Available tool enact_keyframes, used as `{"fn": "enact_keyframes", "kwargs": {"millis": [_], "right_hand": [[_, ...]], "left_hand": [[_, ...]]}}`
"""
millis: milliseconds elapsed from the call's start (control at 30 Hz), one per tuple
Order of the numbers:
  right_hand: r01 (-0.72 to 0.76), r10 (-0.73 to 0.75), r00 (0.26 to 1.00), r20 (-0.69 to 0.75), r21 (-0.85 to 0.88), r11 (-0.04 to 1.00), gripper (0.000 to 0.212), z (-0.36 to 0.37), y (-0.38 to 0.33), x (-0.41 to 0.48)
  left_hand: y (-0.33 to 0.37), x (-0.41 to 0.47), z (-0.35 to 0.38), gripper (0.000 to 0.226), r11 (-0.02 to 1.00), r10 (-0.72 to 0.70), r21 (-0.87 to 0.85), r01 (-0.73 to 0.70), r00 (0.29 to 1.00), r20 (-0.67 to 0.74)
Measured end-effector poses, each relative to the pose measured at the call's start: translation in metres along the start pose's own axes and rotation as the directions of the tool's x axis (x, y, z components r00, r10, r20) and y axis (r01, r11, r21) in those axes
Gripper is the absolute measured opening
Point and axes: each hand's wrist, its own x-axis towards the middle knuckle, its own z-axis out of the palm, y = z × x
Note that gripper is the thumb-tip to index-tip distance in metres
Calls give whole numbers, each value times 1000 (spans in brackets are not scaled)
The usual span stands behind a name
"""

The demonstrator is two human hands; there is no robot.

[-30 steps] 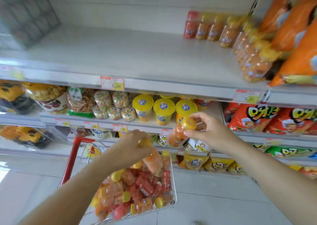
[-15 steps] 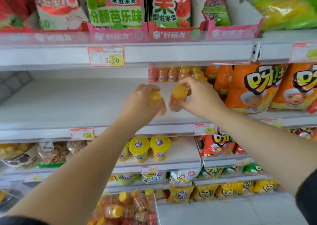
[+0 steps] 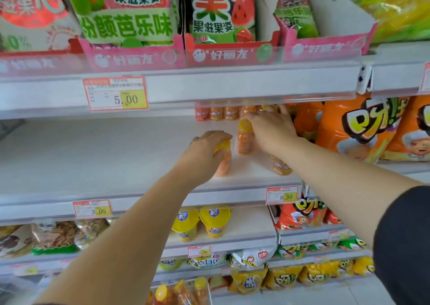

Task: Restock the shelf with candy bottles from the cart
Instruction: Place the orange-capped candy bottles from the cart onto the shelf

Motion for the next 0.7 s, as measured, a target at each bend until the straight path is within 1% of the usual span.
{"fn": "enact_keyframes", "kwargs": {"millis": [100, 233, 300, 367, 467, 633, 700], "right_hand": [[28, -29, 999, -22, -35, 999, 54, 6, 4, -7], [108, -108, 984, -144, -3, 994, 56, 10, 10, -12], [166, -161, 978, -130, 32, 986, 59, 9, 9, -9], [193, -189, 976, -109, 31, 981, 60, 9, 5, -5], [170, -170, 979, -111, -8, 985, 55, 12, 3, 4], [60, -63, 996, -65, -43, 997, 41, 20, 3, 33], [33, -37, 998, -53, -83, 996, 43, 20, 2, 39]], "left_hand": [[-3, 1, 9, 46, 995, -27, -101, 23, 999, -33], [-4, -1, 21, 69, 961, -156, -246, 129, 983, -96], [-3, 1, 29, 73, 944, -219, -277, 179, 968, -121], [-3, 4, 37, 73, 933, -263, -290, 213, 954, -143], [-6, 10, 46, 74, 916, -295, -322, 237, 945, -143], [-12, 21, 53, 68, 879, -304, -426, 216, 941, -149], [-13, 21, 55, 65, 868, -303, -453, 204, 940, -157]]}}
